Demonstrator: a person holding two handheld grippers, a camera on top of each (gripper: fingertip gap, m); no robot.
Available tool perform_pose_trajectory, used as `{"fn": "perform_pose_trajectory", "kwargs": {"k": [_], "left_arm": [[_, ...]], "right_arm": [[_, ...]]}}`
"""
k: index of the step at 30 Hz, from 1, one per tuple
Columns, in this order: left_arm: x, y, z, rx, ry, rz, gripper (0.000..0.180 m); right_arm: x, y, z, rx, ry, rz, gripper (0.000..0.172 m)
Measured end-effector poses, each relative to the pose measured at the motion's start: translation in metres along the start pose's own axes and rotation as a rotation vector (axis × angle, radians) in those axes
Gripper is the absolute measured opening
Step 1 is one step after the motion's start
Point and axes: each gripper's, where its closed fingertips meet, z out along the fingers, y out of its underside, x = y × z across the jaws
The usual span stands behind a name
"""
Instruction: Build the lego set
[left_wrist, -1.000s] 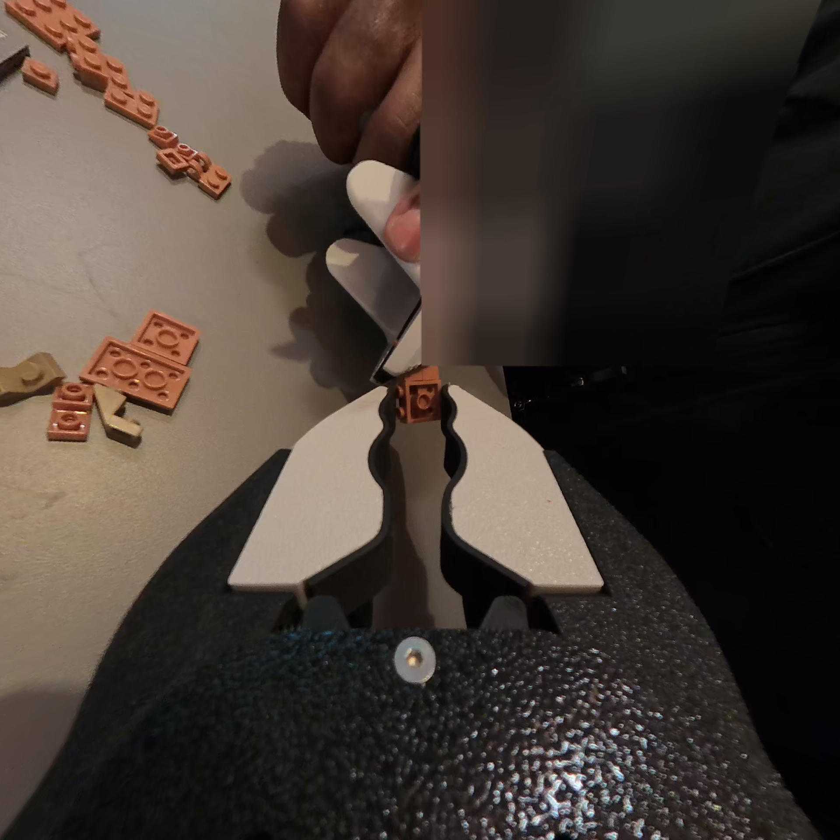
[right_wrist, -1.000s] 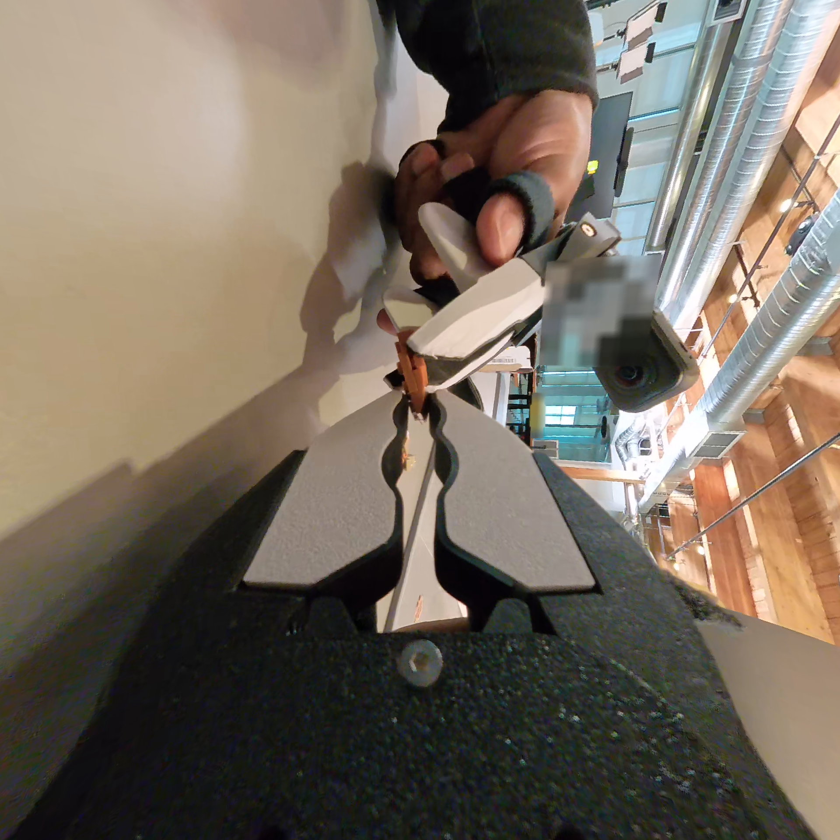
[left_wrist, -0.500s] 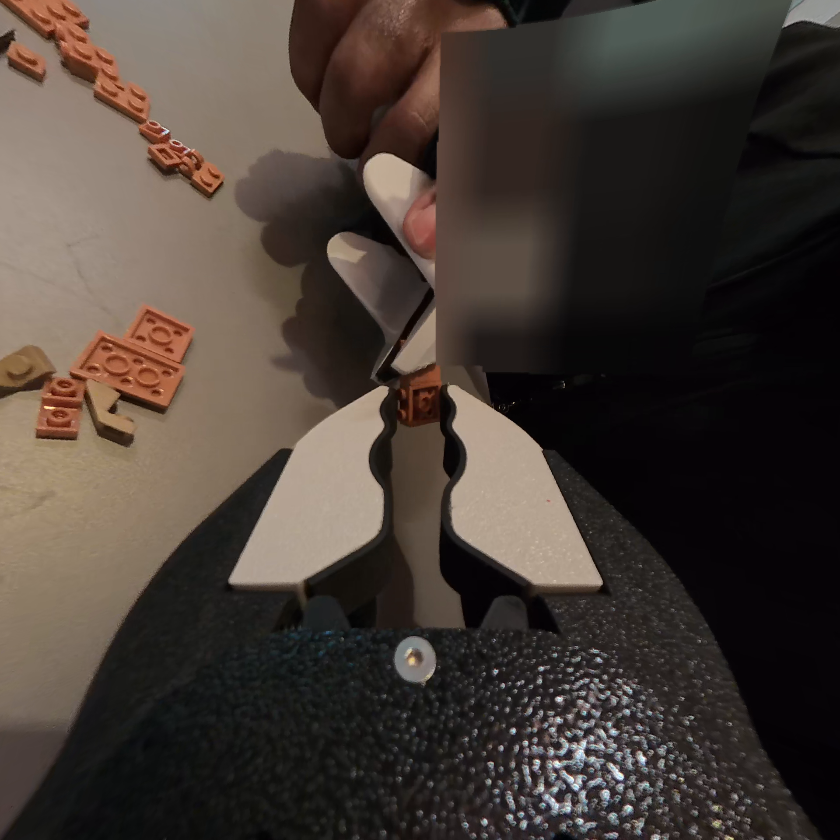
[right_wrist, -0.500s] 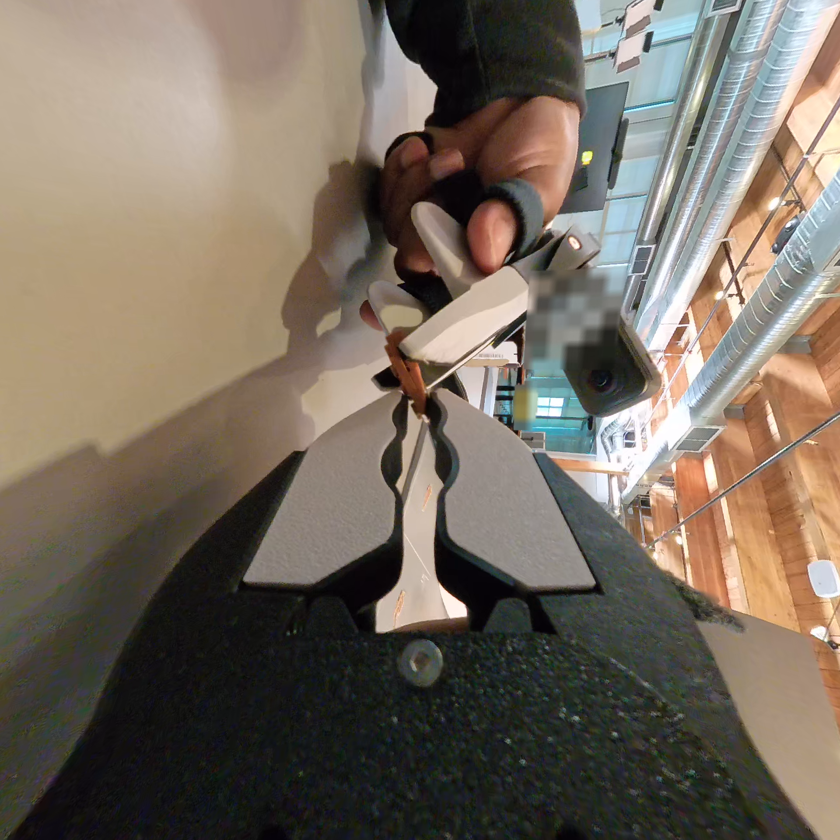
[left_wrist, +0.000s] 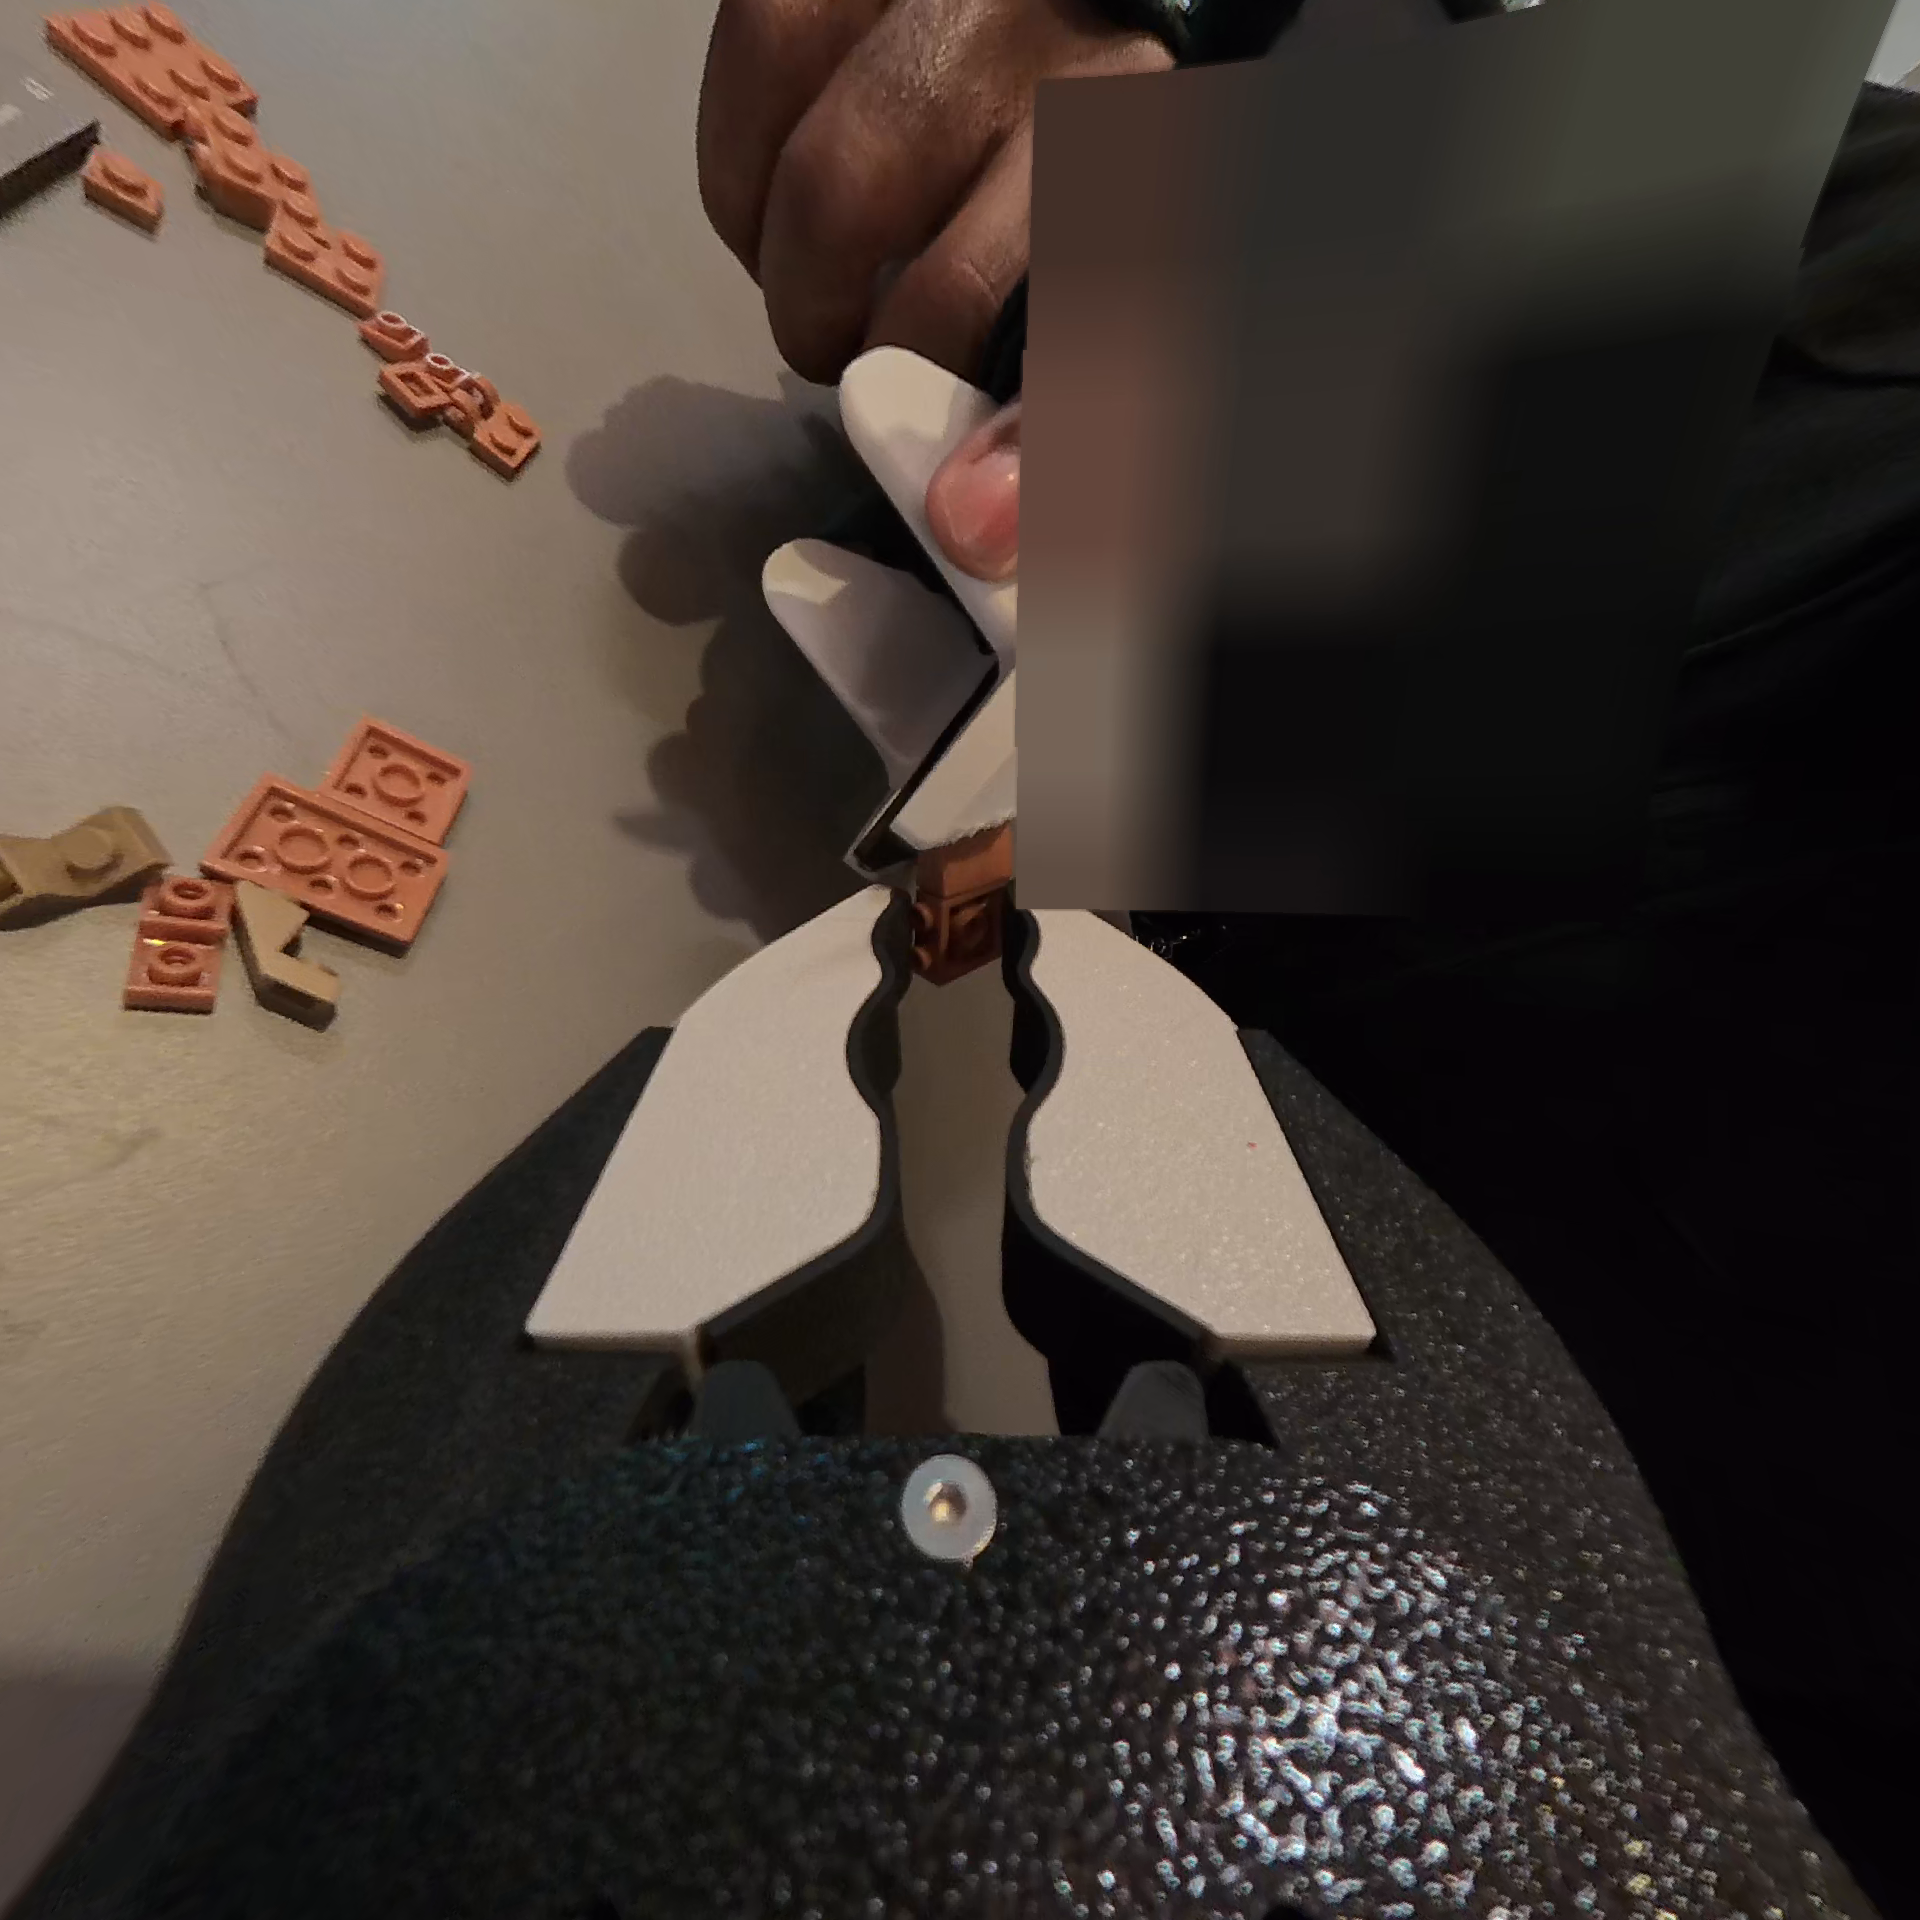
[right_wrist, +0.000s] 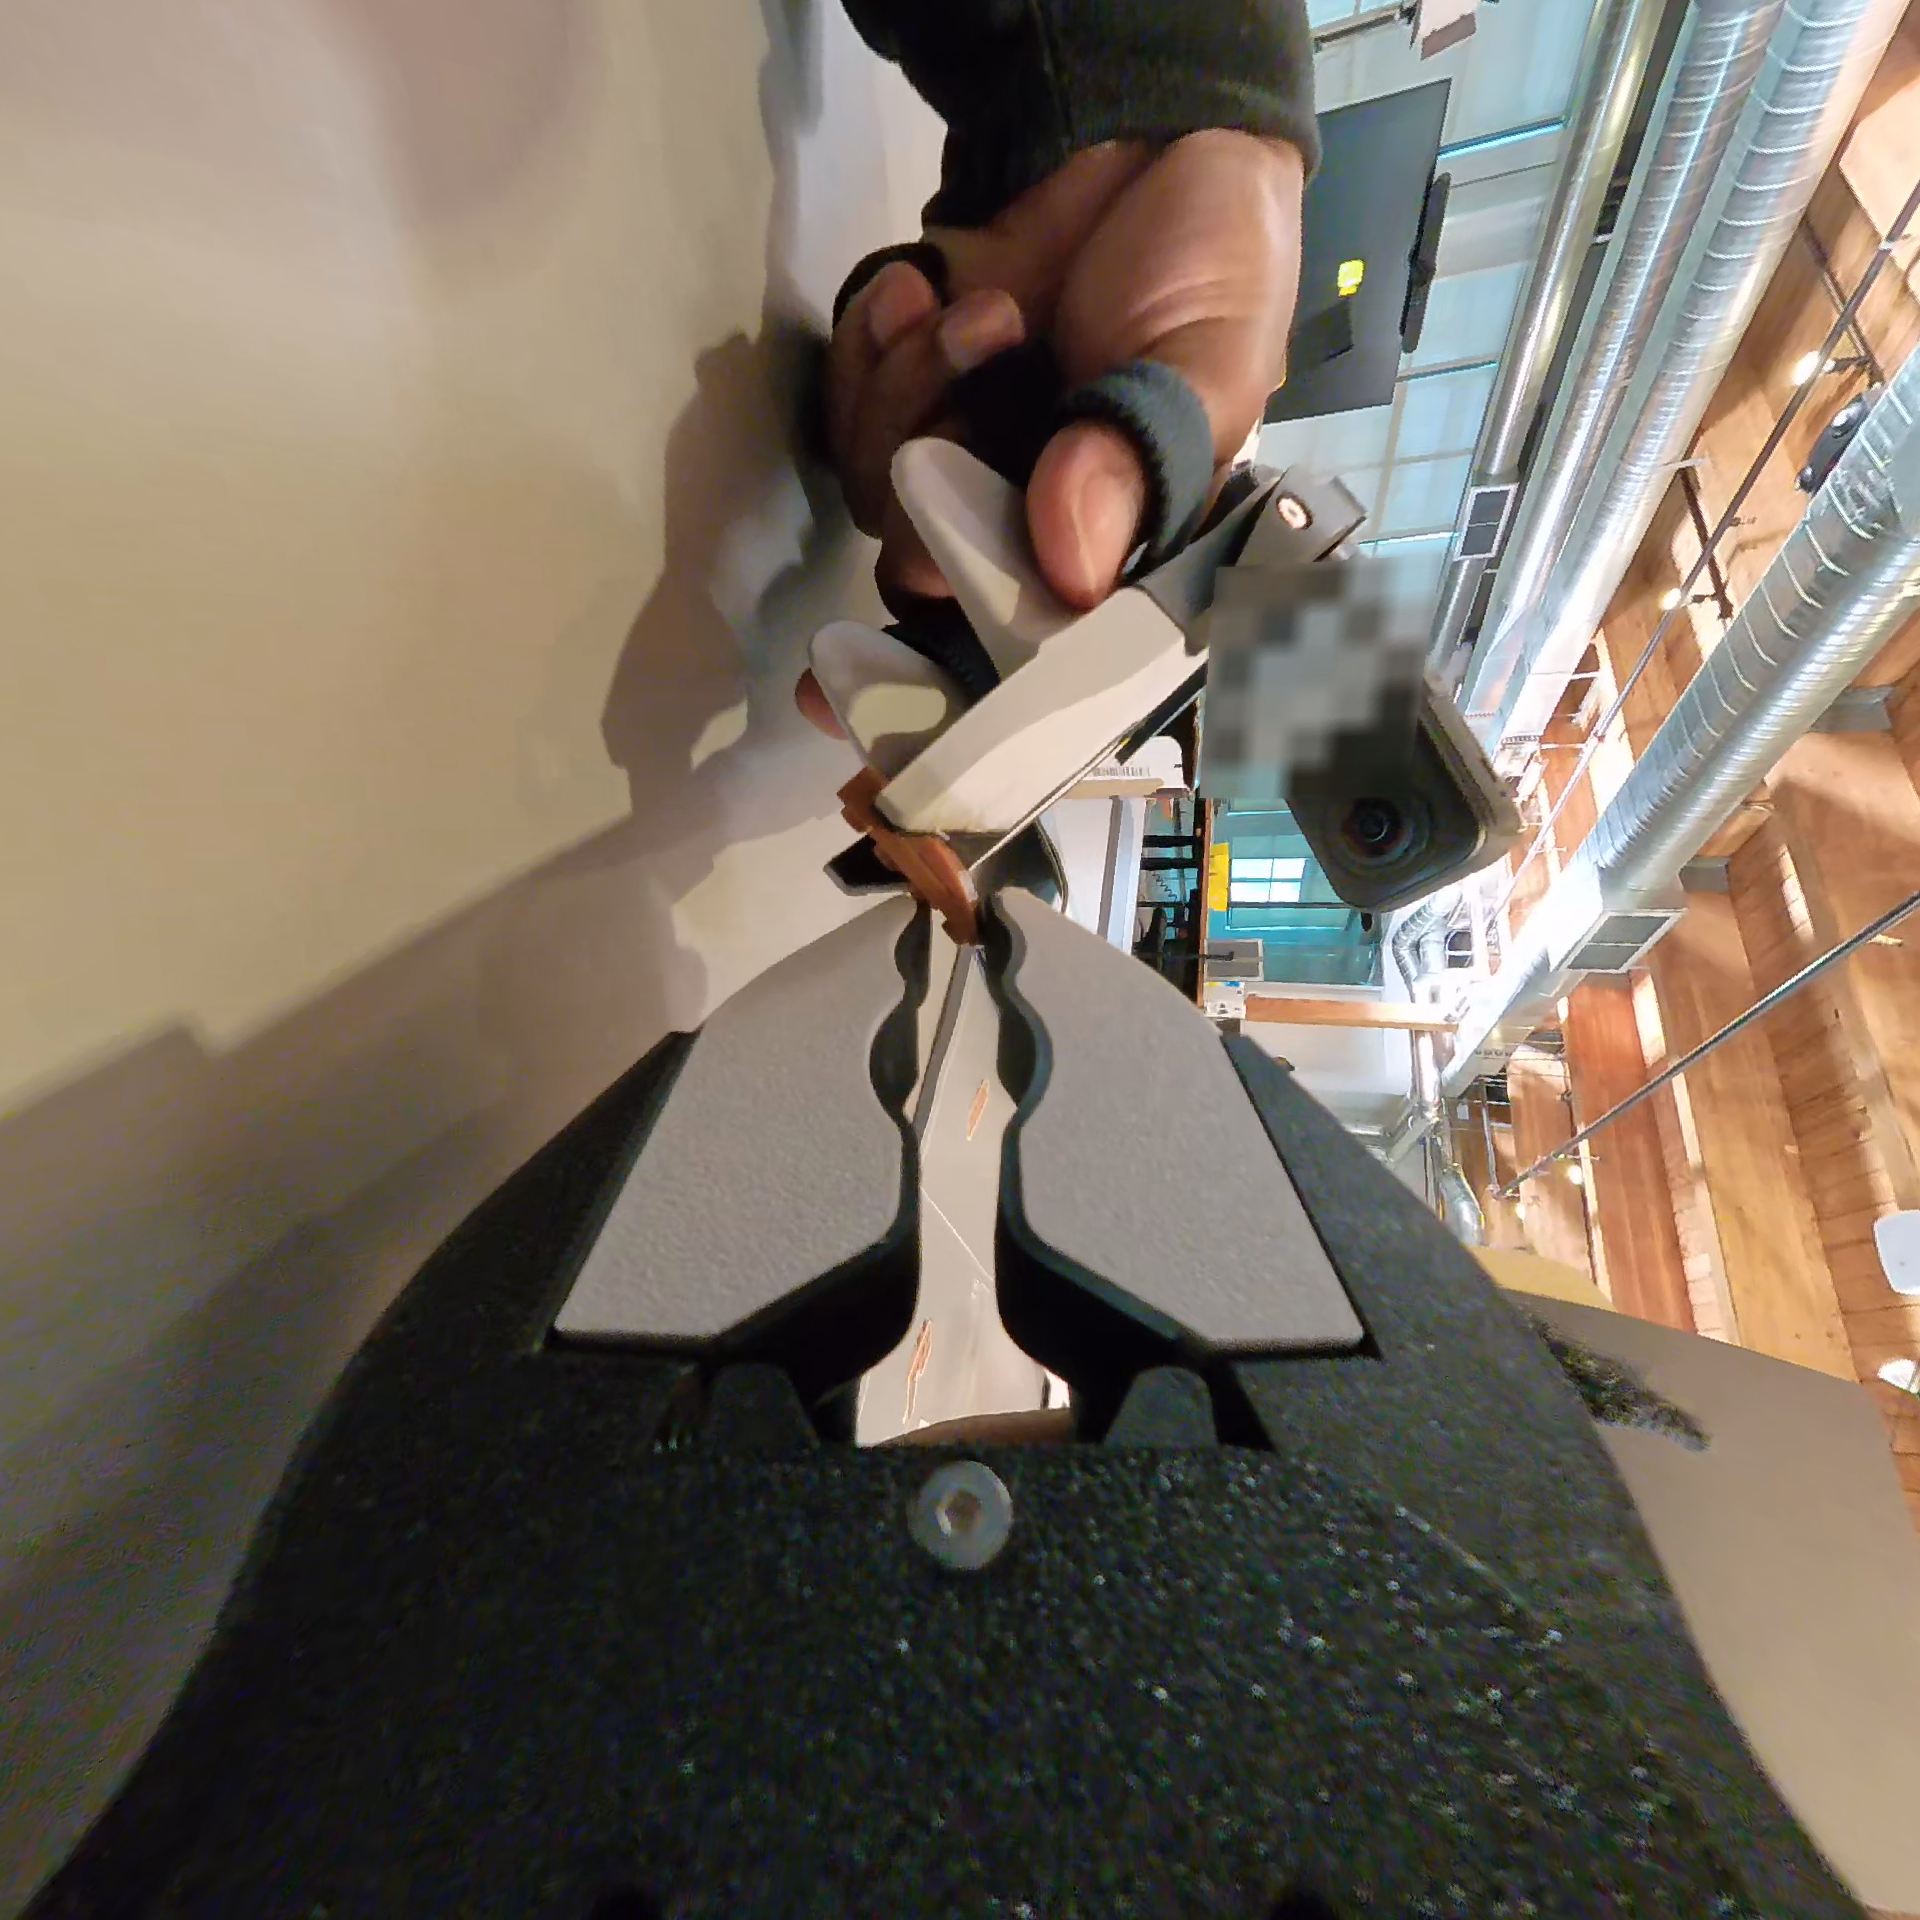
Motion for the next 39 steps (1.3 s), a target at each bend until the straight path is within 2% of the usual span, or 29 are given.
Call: {"fn": "perform_pose_trajectory", "kwargs": {"k": [10, 18, 23, 27, 31, 35, 39], "left_arm": [[0.002, -0.003, -0.001, 0.023, 0.003, 0.03, 0.016], [0.011, -0.012, -0.005, 0.086, 0.066, 0.049, 0.016], [0.022, -0.034, -0.023, 0.254, 0.16, 0.072, 0.016], [0.031, -0.061, -0.045, 0.491, 0.219, 0.147, 0.016], [0.031, -0.084, -0.063, 0.725, 0.221, 0.199, 0.016], [0.025, -0.1, -0.076, 0.935, 0.219, 0.179, 0.016], [0.018, -0.108, -0.078, 1.038, 0.197, 0.148, 0.016]], "right_arm": [[0.006, 0.005, 0.001, -0.012, 0.042, 0.03, 0.011], [0.009, 0.015, 0.003, -0.054, 0.049, 0.101, 0.022], [0.02, 0.025, -0.001, -0.066, 0.061, 0.27, 0.023], [0.031, 0.021, -0.007, 0.003, 0.059, 0.533, 0.022], [0.049, 0.016, -0.013, 0.095, 0.116, 0.804, 0.019], [0.068, 0.02, -0.015, 0.139, 0.206, 0.976, 0.017], [0.076, 0.027, -0.012, 0.133, 0.248, 1.069, 0.018]]}}
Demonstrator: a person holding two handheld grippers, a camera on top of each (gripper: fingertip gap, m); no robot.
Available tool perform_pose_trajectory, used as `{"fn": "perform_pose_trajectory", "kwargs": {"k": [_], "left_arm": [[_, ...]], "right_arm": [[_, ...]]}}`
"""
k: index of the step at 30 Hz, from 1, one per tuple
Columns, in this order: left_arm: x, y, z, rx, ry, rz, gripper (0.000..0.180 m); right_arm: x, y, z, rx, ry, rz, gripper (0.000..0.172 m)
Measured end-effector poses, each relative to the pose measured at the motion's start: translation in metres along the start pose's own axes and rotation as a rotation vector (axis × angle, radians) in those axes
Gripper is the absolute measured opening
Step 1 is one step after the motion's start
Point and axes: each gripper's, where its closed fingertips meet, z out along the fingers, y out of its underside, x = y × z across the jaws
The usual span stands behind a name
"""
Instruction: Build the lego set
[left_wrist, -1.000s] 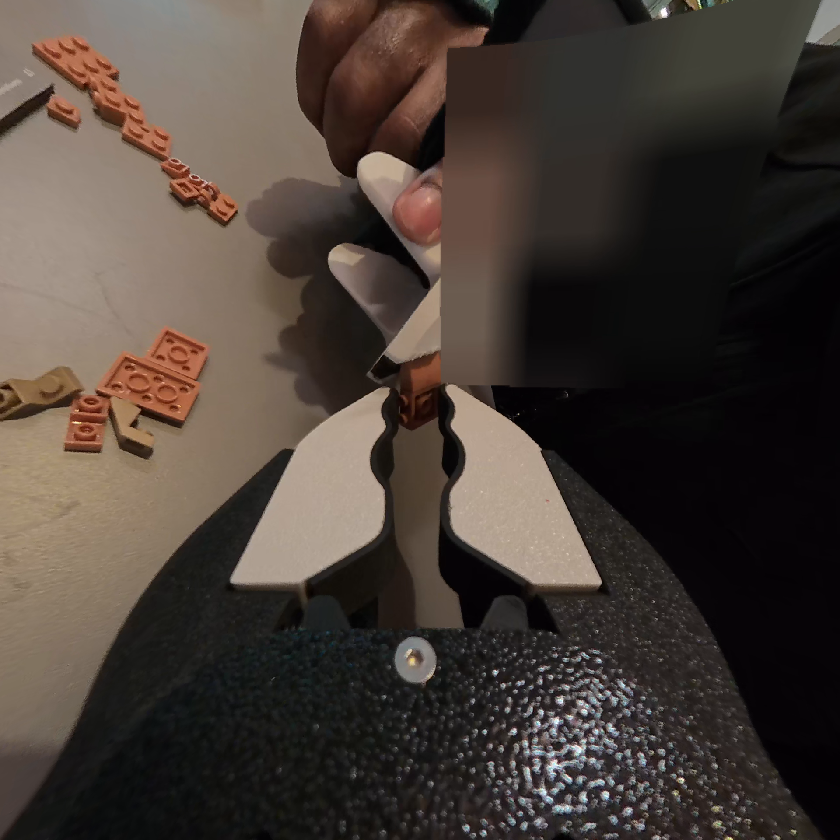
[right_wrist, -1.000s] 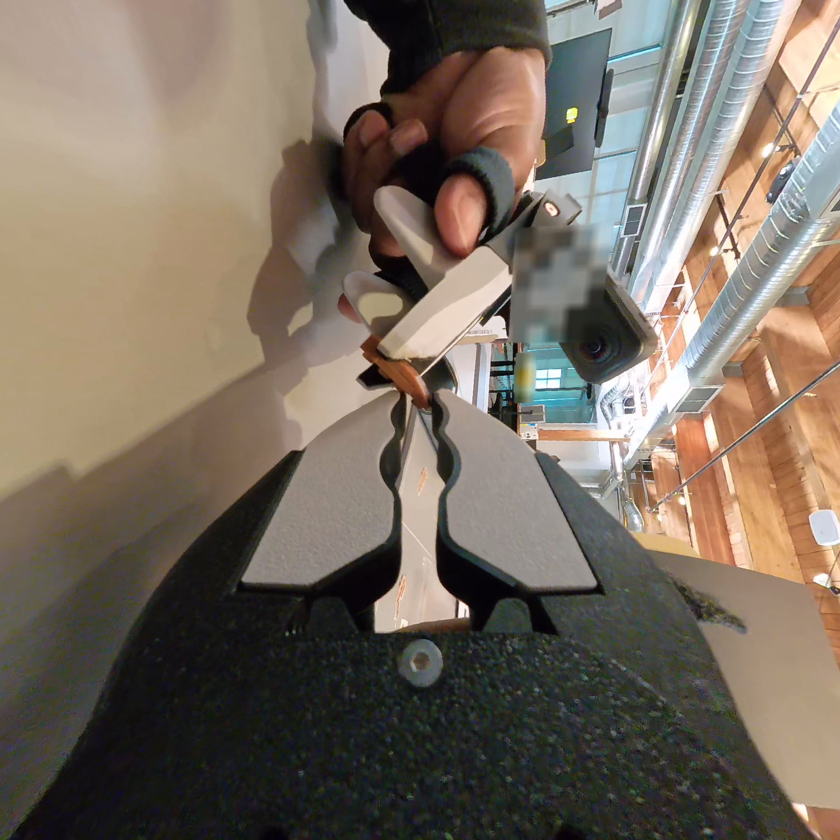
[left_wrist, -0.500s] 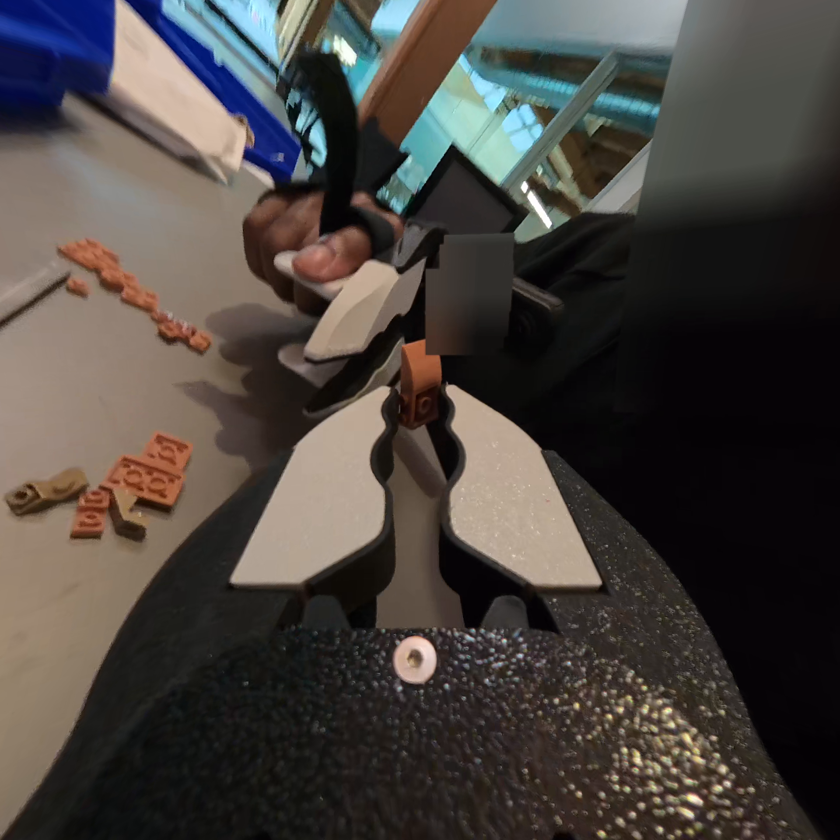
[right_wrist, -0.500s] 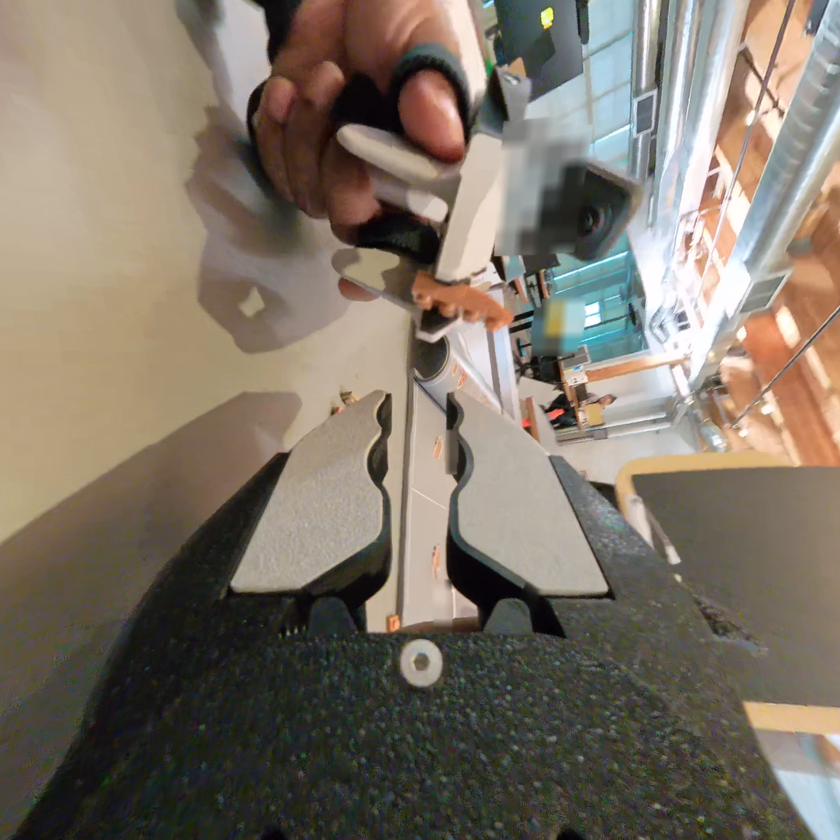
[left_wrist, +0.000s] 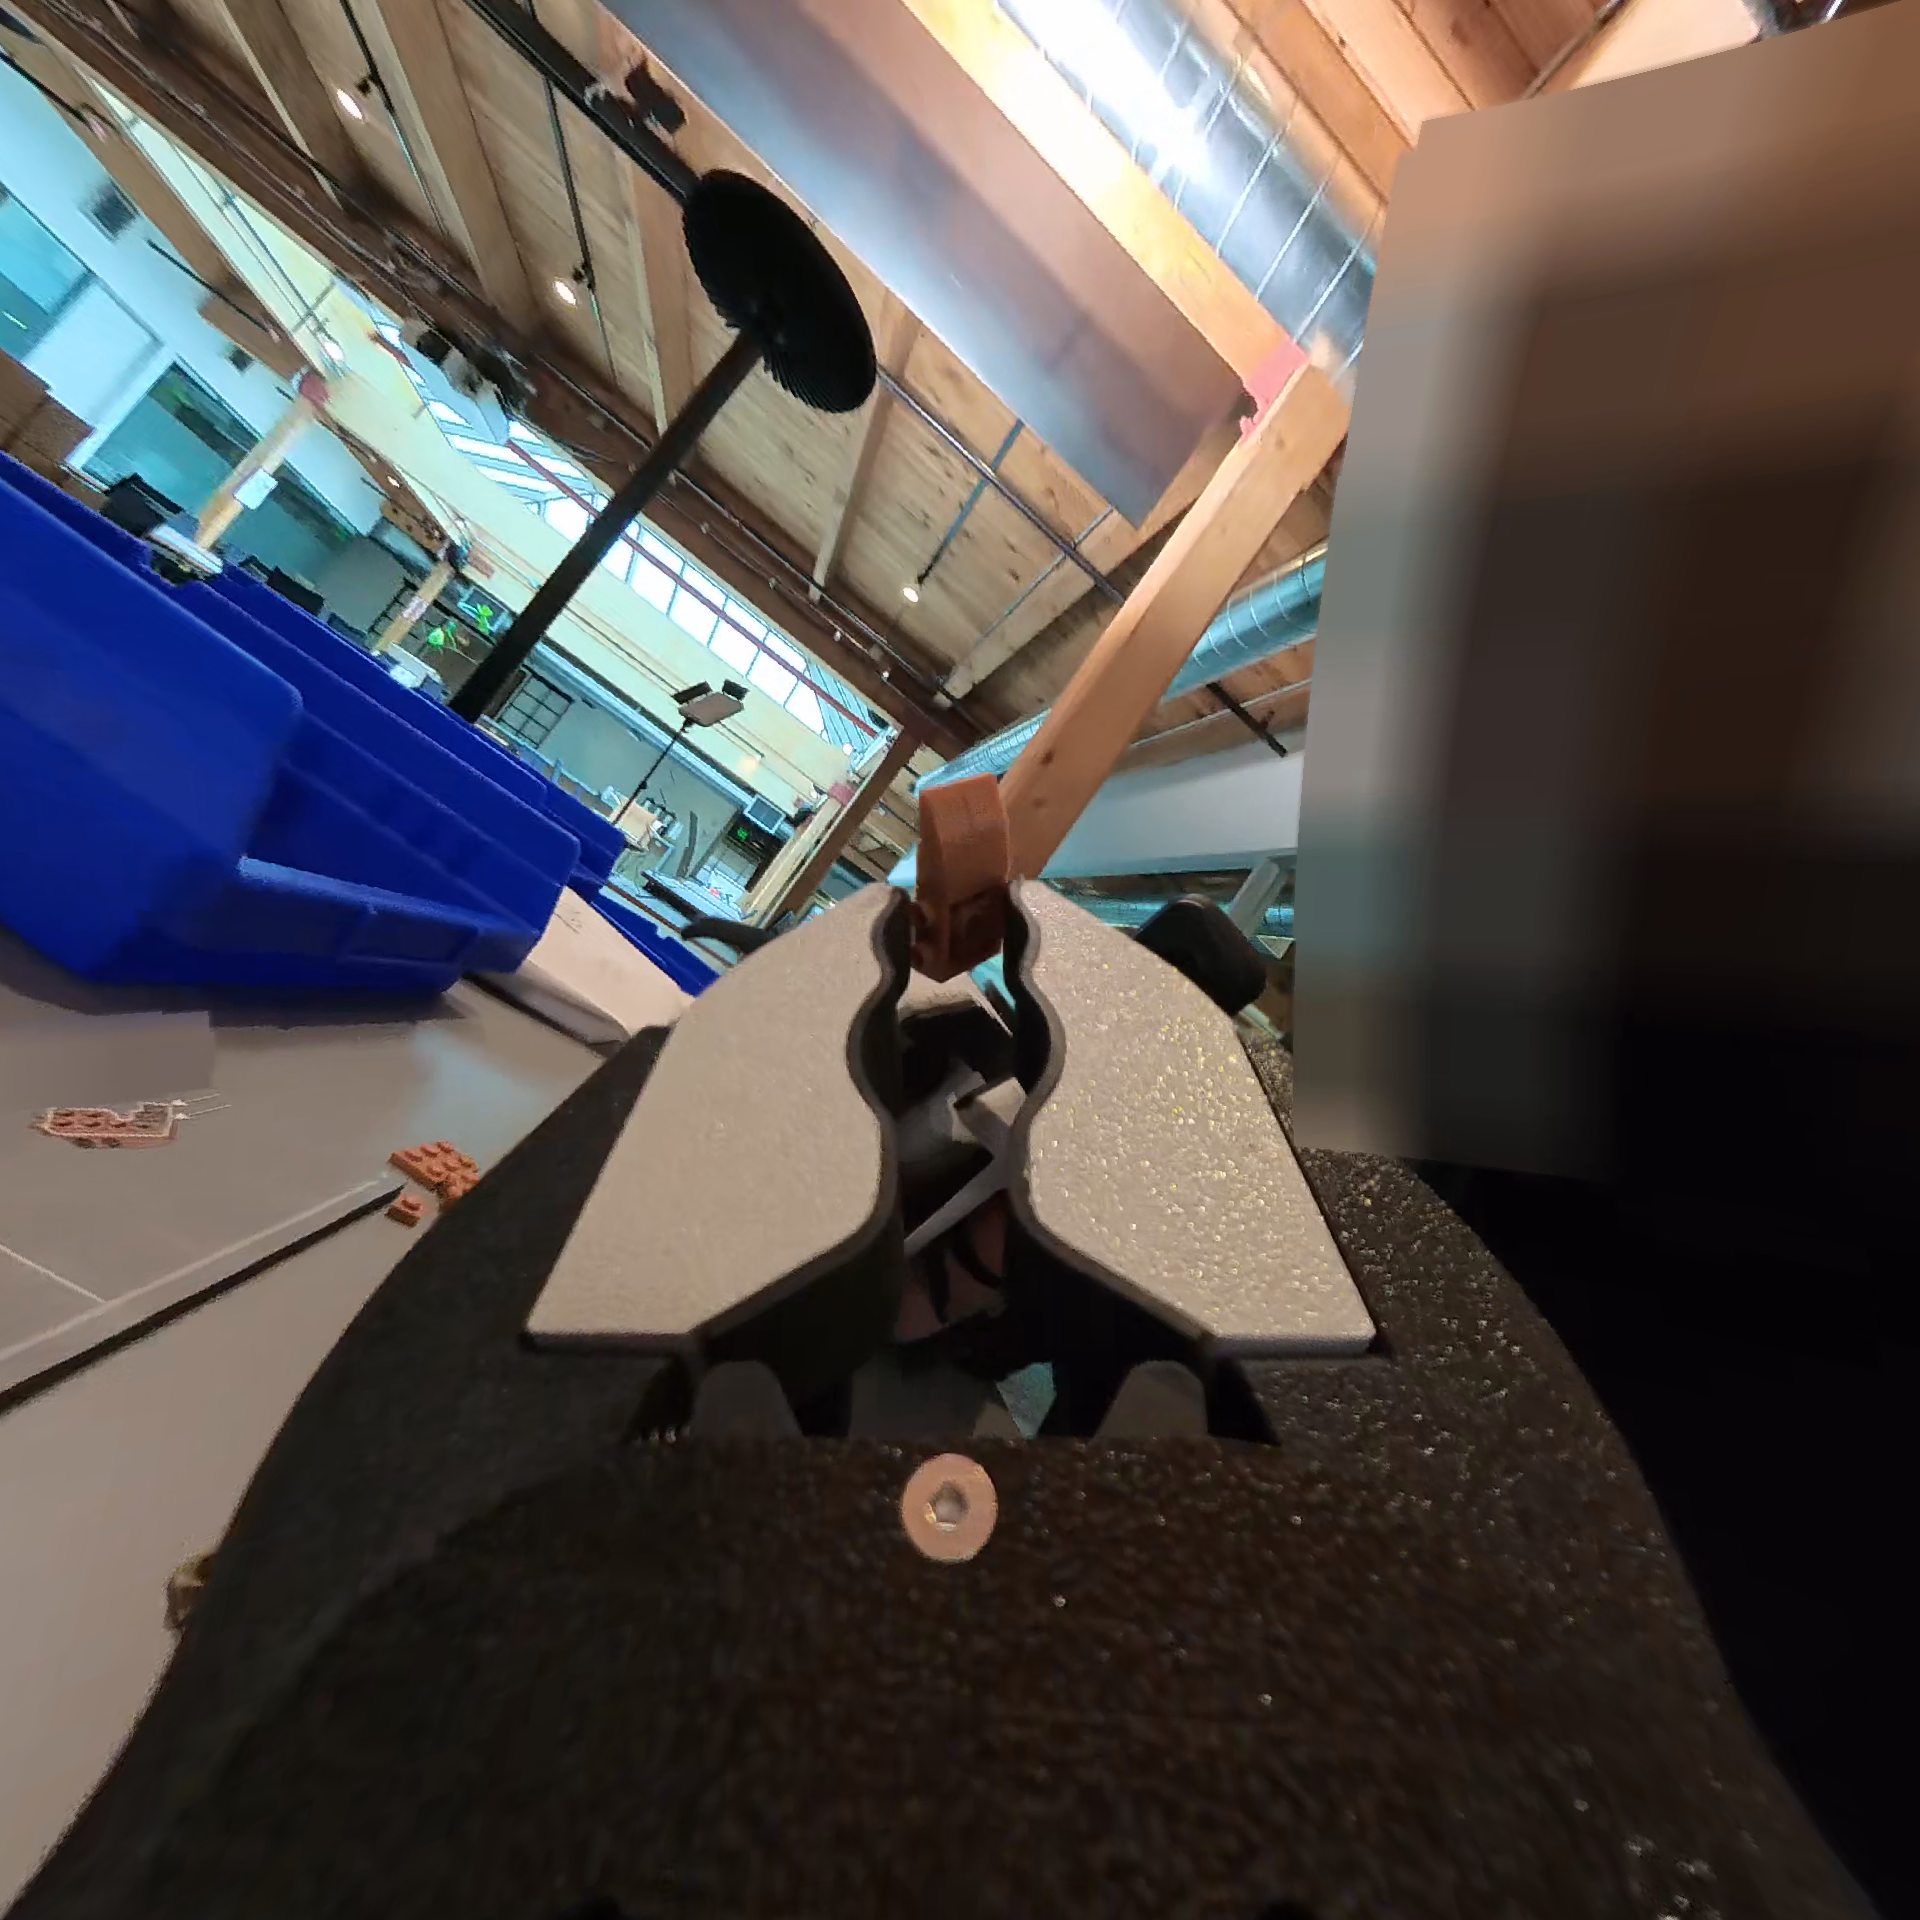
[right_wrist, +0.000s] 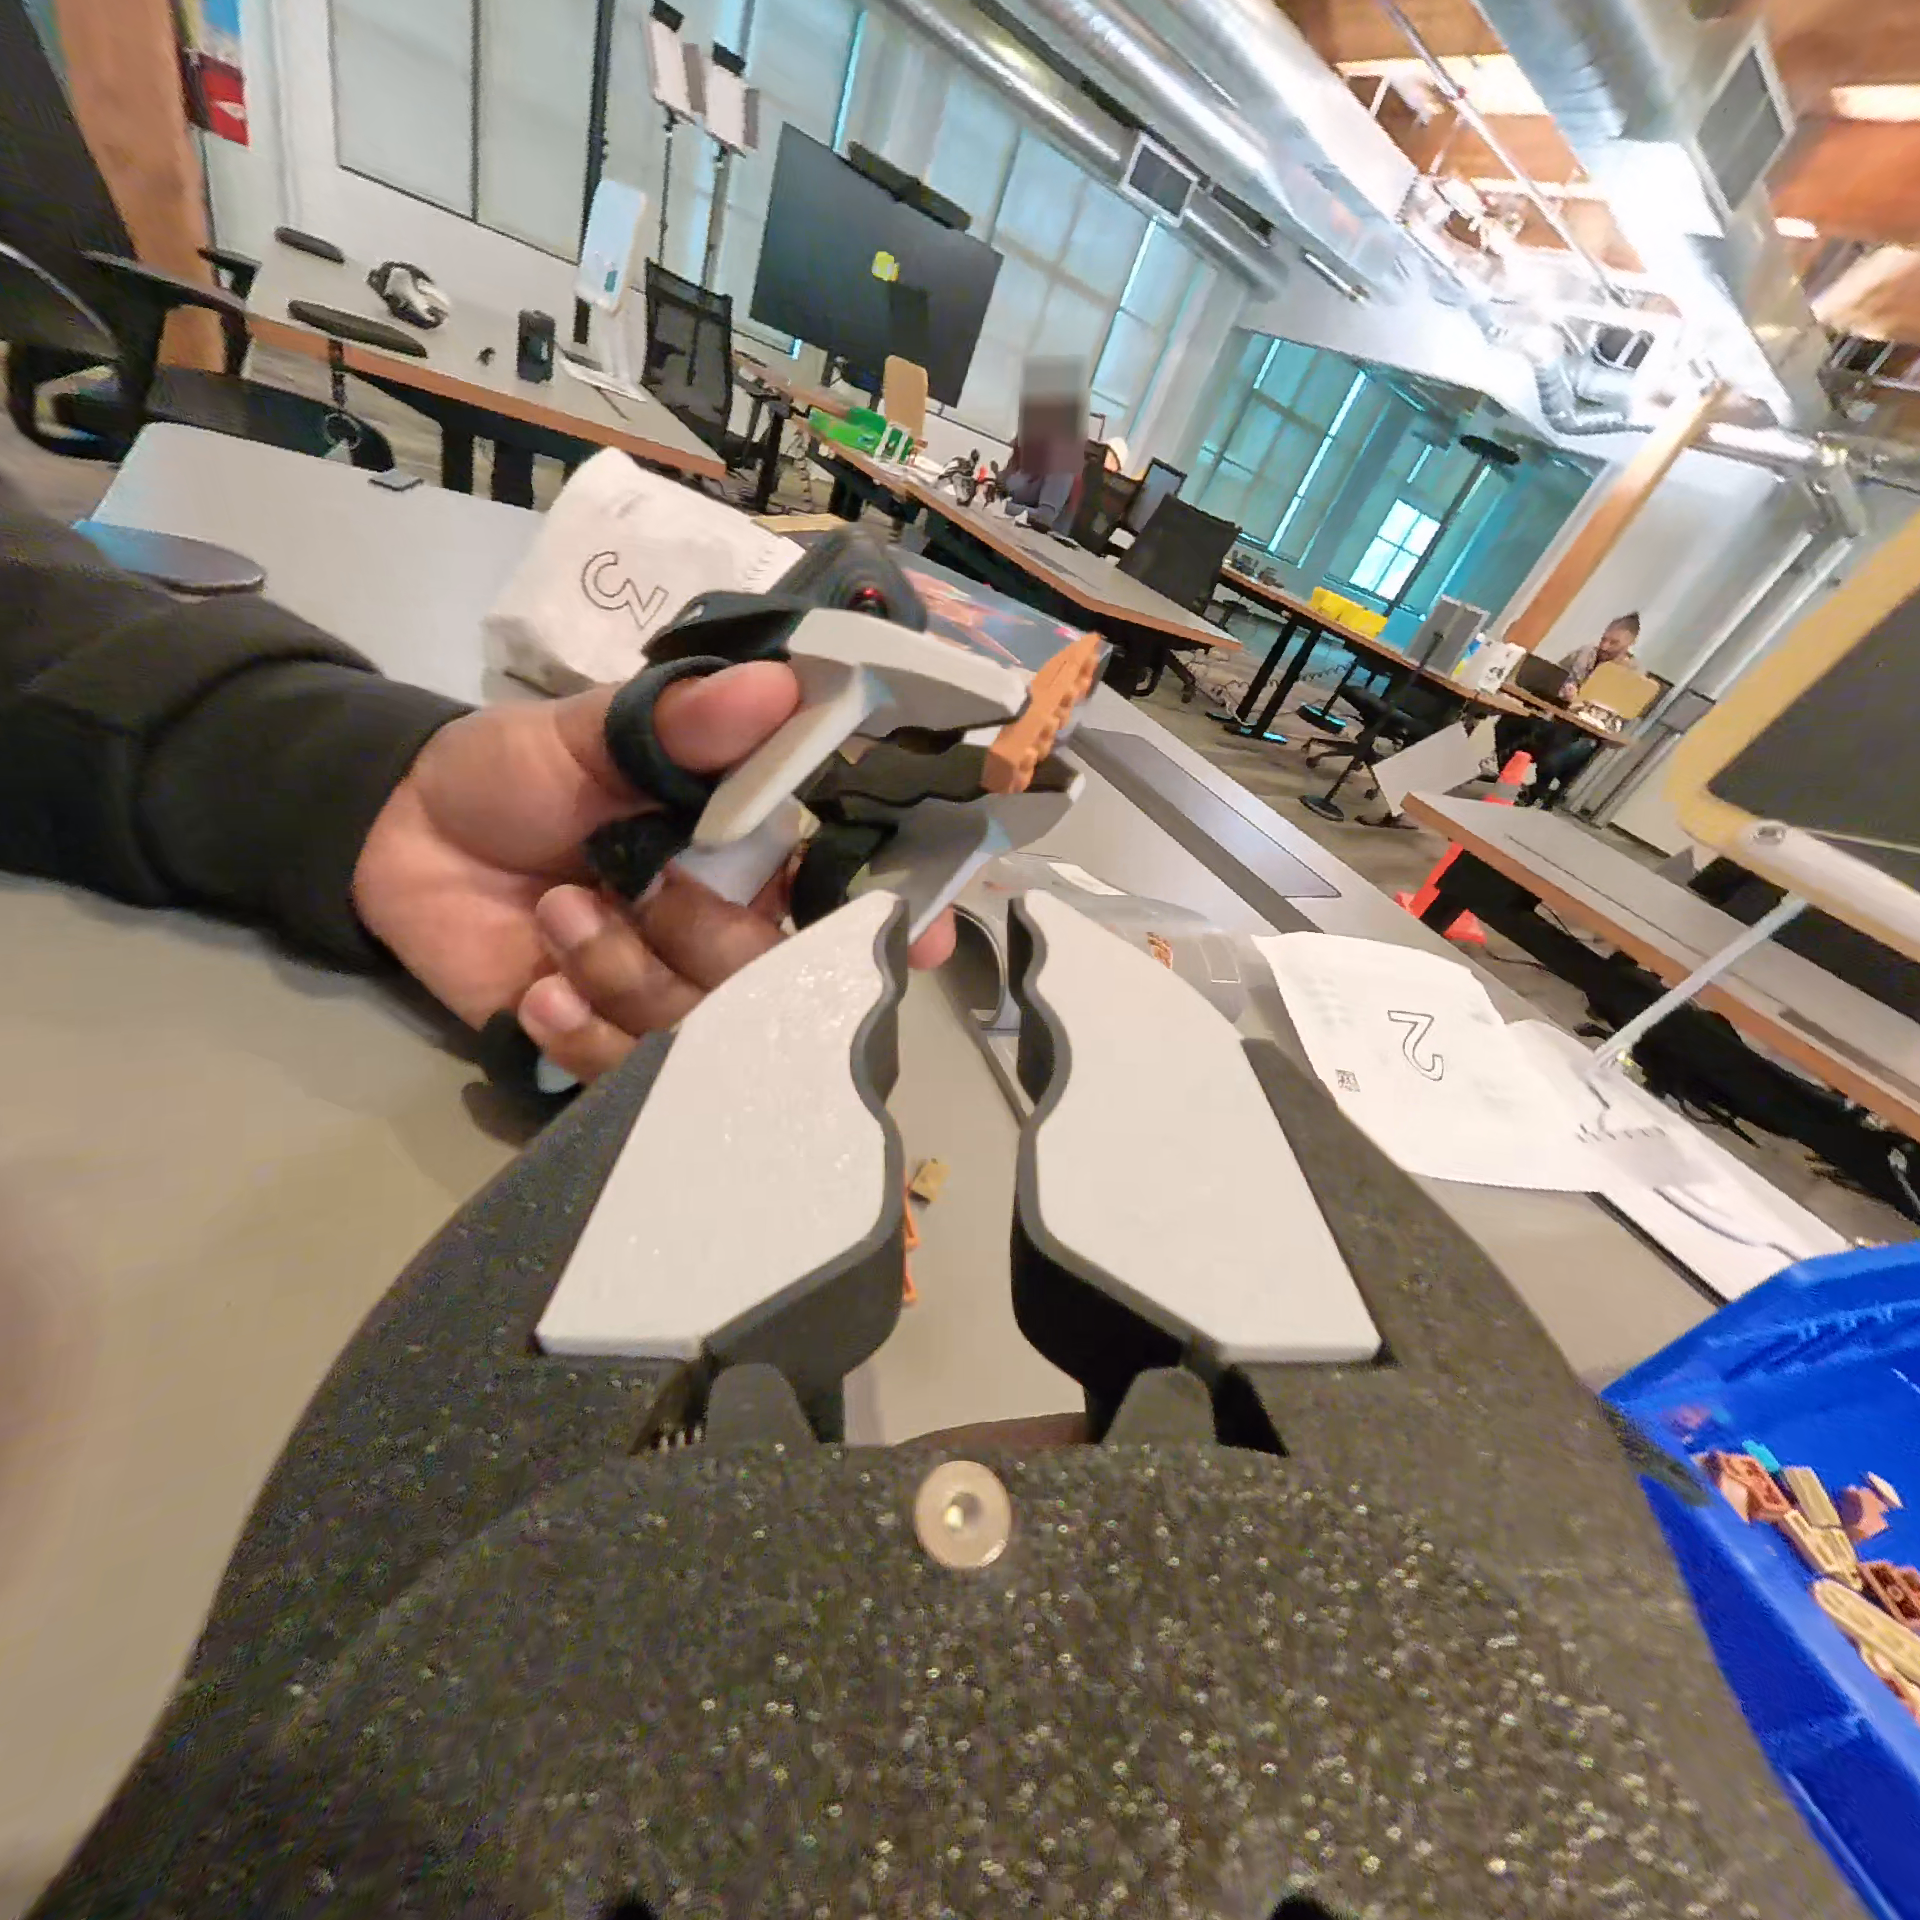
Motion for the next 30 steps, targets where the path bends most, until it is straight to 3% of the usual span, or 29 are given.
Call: {"fn": "perform_pose_trajectory", "kwargs": {"k": [19, 22, 27, 30], "left_arm": [[-0.002, 0.009, 0.007, 0.008, -0.077, 0.056, 0.016], [-0.005, 0.011, 0.007, -0.005, -0.09, 0.032, 0.017], [-0.013, 0.011, 0.007, -0.032, -0.127, -0.031, 0.042], [-0.014, 0.008, 0.004, -0.033, -0.137, -0.026, 0.043]], "right_arm": [[0.011, -0.014, 0.014, 0.058, 0.078, 0.068, 0.01], [0.013, -0.013, 0.013, 0.077, 0.042, 0.156, 0.009], [0.022, -0.015, 0.008, 0.155, -0.06, 0.386, 0.009], [0.025, -0.014, 0.005, 0.191, -0.137, 0.517, 0.008]]}}
